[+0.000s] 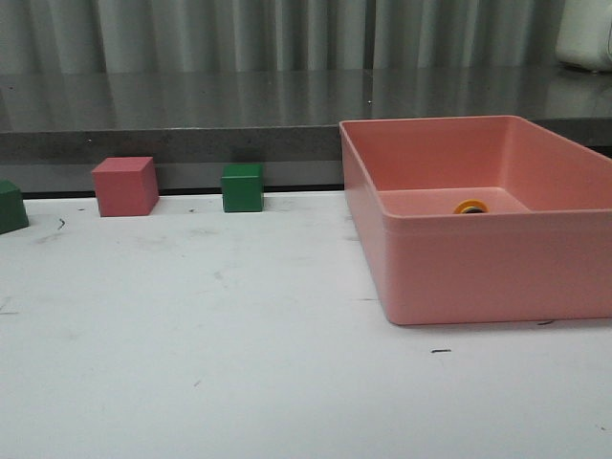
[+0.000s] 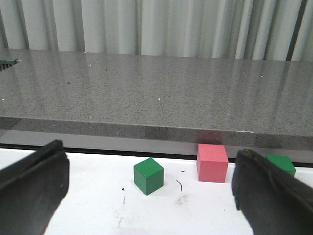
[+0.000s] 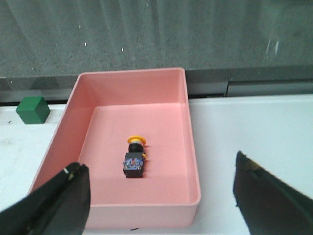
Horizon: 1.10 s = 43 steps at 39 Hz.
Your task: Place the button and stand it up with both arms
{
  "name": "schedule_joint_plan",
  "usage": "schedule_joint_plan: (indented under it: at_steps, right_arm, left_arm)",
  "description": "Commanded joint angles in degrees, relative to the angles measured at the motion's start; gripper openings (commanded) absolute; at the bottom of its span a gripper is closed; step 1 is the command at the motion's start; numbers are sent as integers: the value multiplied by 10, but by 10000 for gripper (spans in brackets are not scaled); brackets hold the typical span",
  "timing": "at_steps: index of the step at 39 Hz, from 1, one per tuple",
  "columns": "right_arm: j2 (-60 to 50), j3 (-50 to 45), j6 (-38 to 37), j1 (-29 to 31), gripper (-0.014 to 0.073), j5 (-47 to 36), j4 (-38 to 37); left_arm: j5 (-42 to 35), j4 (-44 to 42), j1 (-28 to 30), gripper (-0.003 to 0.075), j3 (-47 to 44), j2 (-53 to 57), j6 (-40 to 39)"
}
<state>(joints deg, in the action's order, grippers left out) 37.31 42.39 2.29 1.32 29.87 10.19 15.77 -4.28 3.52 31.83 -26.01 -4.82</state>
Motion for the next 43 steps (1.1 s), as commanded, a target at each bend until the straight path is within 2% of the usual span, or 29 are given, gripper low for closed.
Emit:
schedule_joint_plan:
  at_steps: [1,6,13,18,26,34,43]
  right_arm:
    - [73,51,4,2,615,-10,21]
    - [168,104,4,-13,615,26,21]
    - [292,179,4,-71,615,65,21]
    - [382,236,-23,-99,614,89,15]
    - [485,300,-68,-115,612,93,-5]
    - [589,377,-156,-119,612,128,-79]
    - [679,442,-159,-119,612,139,-87]
  left_arm:
    - [-48,0,-3,638,23,-7,-4]
    - [-48,0,-3,637,23,-7,-4]
    - [-48,0,-3,637,23,-7,-4]
    - [-48,0,-3,637,23,-7,-4]
    - [-47,0,-3,637,23,-7,-4]
    - [-47,0,-3,637,23,-7,-4]
    - [-47,0,-3,637,23,-7,-4]
